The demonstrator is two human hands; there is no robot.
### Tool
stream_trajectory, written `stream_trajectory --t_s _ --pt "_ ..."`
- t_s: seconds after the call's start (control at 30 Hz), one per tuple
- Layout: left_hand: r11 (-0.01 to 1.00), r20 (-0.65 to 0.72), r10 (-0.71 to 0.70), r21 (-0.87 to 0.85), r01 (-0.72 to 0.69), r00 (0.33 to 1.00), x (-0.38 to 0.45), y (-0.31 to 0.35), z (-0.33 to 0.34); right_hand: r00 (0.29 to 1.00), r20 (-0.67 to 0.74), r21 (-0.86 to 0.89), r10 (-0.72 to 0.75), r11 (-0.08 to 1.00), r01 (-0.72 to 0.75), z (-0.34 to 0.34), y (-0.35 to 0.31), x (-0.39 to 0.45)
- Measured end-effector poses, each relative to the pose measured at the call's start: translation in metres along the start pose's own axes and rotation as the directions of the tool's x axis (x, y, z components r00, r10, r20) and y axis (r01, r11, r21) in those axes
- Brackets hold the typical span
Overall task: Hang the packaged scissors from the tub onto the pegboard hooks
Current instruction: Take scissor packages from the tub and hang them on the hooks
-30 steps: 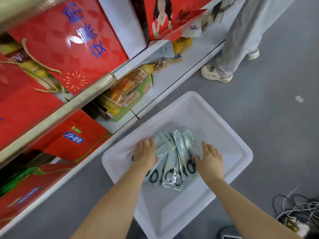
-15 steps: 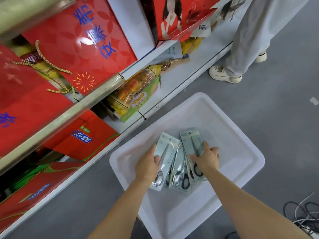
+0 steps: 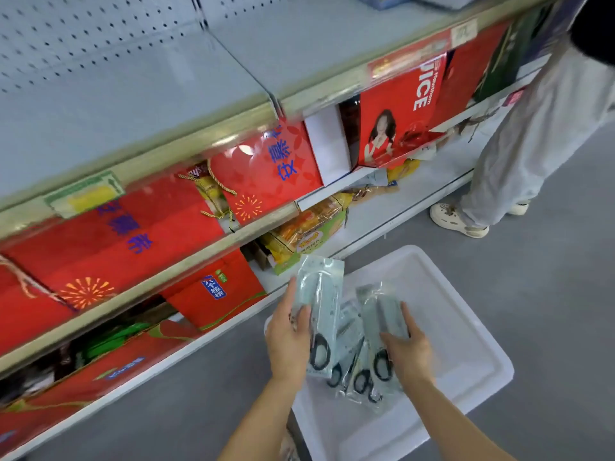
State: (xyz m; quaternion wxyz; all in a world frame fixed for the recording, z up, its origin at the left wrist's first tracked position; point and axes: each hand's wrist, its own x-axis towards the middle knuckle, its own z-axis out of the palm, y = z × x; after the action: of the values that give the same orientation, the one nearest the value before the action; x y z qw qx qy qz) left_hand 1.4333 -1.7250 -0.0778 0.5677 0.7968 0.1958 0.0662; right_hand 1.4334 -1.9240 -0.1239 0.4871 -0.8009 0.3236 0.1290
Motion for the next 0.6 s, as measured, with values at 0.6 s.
stream_trajectory --t_s 0.6 --pt "0.898 -0.703 0.239 -0.103 -0.428 0.67 0.078 0.235 -0.224 0.602 0.031 0.571 -0.798 0.509 0.645 0.02 -0.35 -0.177"
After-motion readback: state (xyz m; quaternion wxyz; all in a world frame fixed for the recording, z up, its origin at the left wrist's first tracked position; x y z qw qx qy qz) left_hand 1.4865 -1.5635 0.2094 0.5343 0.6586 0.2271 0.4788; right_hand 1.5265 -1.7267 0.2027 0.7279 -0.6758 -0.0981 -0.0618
